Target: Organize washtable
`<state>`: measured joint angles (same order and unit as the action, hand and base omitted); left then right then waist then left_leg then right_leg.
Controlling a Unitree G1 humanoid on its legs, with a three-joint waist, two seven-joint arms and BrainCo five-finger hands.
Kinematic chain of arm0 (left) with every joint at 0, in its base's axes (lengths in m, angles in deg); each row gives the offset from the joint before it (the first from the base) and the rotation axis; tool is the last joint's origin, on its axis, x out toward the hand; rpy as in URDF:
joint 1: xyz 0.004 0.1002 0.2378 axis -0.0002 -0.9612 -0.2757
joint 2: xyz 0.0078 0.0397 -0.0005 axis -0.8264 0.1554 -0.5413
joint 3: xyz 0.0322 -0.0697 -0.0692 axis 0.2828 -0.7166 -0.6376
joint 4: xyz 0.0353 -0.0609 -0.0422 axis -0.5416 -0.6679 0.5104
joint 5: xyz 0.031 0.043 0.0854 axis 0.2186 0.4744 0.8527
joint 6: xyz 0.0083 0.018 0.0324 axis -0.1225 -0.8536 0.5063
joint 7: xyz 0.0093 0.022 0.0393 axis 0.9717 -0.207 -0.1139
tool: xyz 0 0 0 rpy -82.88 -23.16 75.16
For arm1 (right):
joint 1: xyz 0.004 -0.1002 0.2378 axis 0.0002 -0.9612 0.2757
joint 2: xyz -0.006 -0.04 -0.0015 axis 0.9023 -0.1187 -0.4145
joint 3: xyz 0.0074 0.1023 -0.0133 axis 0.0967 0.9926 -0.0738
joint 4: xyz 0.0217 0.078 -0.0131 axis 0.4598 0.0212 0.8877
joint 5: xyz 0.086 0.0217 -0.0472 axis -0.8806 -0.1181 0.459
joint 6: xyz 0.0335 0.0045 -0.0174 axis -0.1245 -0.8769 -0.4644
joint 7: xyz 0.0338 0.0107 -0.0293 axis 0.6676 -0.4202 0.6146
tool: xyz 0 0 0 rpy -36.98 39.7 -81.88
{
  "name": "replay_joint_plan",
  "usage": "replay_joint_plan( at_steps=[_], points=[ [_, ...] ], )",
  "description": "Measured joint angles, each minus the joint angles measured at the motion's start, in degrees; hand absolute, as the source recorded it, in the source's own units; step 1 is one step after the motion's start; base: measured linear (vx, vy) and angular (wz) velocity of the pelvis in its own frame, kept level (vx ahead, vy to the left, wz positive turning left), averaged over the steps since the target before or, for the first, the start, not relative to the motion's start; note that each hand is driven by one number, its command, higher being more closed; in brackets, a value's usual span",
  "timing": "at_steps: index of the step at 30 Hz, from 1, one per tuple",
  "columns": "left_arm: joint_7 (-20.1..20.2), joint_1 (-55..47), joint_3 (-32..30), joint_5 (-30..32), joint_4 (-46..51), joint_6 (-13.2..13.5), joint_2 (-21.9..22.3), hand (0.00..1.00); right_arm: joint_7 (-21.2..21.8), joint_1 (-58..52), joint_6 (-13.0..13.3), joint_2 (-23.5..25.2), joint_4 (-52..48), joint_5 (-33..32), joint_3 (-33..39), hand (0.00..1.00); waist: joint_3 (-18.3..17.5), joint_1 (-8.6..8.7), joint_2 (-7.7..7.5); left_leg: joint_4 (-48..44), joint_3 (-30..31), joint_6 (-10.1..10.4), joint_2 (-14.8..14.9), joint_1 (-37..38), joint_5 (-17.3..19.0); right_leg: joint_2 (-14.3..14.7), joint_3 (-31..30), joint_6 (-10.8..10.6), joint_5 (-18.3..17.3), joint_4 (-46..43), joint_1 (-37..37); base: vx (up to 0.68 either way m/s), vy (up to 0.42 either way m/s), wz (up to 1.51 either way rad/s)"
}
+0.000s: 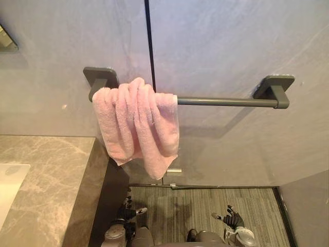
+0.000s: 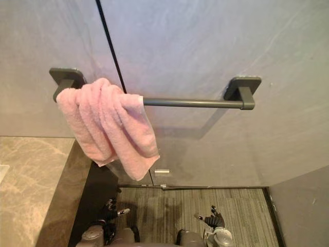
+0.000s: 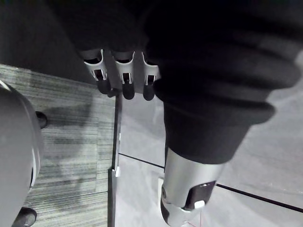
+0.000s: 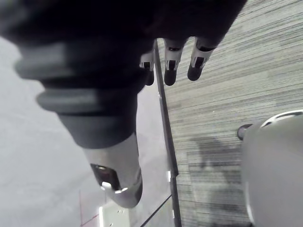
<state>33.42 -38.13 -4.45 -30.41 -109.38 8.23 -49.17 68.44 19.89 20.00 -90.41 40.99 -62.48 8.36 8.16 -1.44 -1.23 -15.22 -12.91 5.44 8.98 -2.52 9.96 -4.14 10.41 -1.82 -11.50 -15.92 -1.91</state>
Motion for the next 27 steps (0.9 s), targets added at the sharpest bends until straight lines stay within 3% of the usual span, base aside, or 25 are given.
replay_joint_plan(
  at_steps=[8, 13, 14, 18, 27],
  points=[
    [-0.3, -0.7, 0.0, -0.51, 0.92, 0.07, -0.96, 0.0, 0.03, -0.28, 0.07, -3.44, 2.33, 0.02, 0.0, 0.0, -0.87, 0.66, 0.67, 5.26, 0.43, -1.22, -1.55, 2.69, -3.1, -0.02, -0.88, -0.27, 3.76, 5.18, 2.31, -0.03, 0.021, -0.03],
    [-1.29, -4.23, -0.15, -2.38, 13.98, 0.14, -2.63, 0.0, 0.07, -0.79, 0.18, -3.86, 2.3, 0.02, -0.1, 0.0, -1.04, 0.67, 0.56, 6.83, 2.07, -2.05, -3.06, 2.72, -4.71, -1.03, -0.28, -0.76, 4.71, 6.15, 2.69, -0.12, 0.041, 0.13],
    [-1.34, -6.58, -0.2, -2.79, 21.8, 0.18, -2.64, 0.0, 0.13, -0.97, 0.19, -3.87, 2.22, 0.02, -0.16, 0.0, -1.1, 0.62, 0.68, 7.39, 3.04, -2.24, -3.61, 2.57, -5.18, -1.5, 0.2, -0.9, 4.81, 6.16, 2.53, -0.16, 0.038, 0.22],
    [-1.32, -10.67, -0.89, -3.33, 33.86, 0.27, -1.46, 0.0, 0.24, -2.26, 0.25, -3.83, -1.17, 0.03, -0.2, 0.0, -1.28, 0.54, 1.01, 7.43, 3.99, -2.14, -4.13, 2.24, -4.81, -2.0, 0.49, -1.45, 4.16, 6.01, 2.38, -0.11, 0.024, 0.14],
    [-2.87, -12.93, -2.33, -4.35, 48.02, 1.56, 1.26, 0.0, 1.01, -3.75, 0.69, -2.82, -6.74, 0.33, -0.25, 0.0, -1.45, 0.44, 0.78, 4.65, 4.47, -2.11, -3.8, 1.21, -3.44, -2.05, 0.22, -1.56, 2.4, 2.71, 1.96, 0.01, -0.006, 0.01]
  ],
)
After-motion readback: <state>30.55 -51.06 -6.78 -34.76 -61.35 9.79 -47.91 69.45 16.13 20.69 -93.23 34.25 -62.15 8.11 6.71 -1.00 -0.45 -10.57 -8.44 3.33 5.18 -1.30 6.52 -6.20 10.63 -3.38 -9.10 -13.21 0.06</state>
